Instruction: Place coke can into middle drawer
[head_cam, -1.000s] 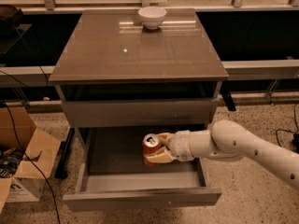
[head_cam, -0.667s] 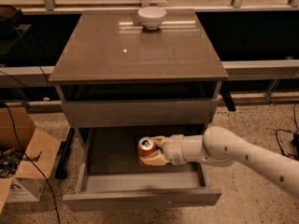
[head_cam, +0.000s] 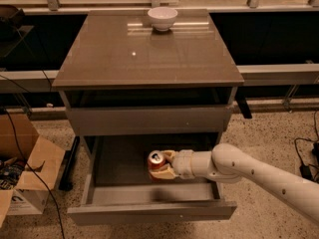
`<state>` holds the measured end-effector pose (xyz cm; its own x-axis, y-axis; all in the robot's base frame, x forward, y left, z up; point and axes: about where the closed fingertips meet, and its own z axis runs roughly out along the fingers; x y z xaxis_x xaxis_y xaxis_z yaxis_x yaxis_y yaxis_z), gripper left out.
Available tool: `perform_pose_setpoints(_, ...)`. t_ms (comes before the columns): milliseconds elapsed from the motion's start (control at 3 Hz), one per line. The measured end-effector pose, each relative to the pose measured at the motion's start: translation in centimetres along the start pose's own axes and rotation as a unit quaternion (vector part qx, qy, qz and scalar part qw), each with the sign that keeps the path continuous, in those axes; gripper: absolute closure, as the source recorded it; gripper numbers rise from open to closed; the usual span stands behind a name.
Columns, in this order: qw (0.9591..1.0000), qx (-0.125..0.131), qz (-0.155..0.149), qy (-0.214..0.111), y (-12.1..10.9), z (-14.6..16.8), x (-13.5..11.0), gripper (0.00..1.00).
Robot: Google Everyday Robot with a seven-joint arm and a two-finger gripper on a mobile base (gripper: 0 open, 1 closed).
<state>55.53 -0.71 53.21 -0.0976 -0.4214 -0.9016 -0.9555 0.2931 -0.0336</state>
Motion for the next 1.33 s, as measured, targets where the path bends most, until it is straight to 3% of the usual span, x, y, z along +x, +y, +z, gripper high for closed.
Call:
perform_pose_setpoints(333, 0.9998, -0.006, 0.017, -0.002, -1.5, 1.7, 3.3, 0.82)
perform_pose_setpoints(667, 0.9986, -0.006, 0.052, 0.005, -2.6, 4.0, 7.7, 0.50)
perform_pose_setpoints(1000, 0.9976, -0.006, 0.069, 0.008, -2.6, 4.8, 9.9, 0.27)
perform_pose_setpoints(1333, 0.9965, 0.009, 0.083, 0.007, -2.1, 5.6, 10.5, 0.04)
